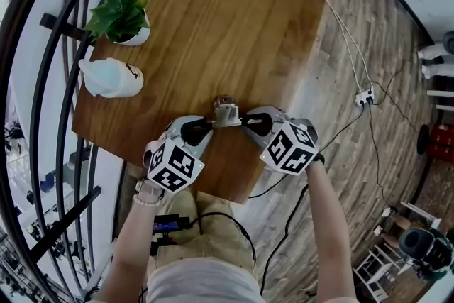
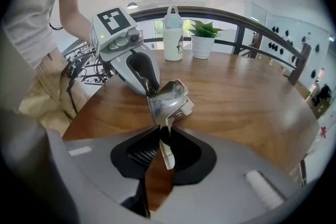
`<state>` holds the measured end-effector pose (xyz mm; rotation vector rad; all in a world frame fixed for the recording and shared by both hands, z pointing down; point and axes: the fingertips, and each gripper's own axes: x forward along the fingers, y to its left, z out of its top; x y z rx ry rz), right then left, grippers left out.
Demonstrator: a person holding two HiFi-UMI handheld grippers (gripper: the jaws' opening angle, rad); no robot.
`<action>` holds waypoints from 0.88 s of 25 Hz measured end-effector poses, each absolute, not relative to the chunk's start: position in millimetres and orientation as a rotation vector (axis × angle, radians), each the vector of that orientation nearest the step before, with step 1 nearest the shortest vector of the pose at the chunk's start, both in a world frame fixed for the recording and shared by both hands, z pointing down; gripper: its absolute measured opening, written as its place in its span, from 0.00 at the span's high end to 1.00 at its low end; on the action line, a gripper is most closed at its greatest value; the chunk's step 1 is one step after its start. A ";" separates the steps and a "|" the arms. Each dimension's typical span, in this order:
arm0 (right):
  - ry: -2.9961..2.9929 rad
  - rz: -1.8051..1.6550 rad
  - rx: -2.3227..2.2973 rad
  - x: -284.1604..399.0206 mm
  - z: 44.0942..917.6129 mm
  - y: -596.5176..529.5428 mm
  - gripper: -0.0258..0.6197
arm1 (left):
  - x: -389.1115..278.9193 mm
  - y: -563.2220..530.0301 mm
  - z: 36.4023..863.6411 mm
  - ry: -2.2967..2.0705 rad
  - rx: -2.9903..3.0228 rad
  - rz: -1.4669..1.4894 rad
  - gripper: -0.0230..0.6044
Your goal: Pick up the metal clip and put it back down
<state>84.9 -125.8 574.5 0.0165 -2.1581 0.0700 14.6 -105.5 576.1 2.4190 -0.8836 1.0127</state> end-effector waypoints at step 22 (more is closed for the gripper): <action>-2.127 -0.021 0.034 93.1 560.0 -101.0 0.88 | 26.3 -80.8 564.9 -0.740 2.560 1.157 0.89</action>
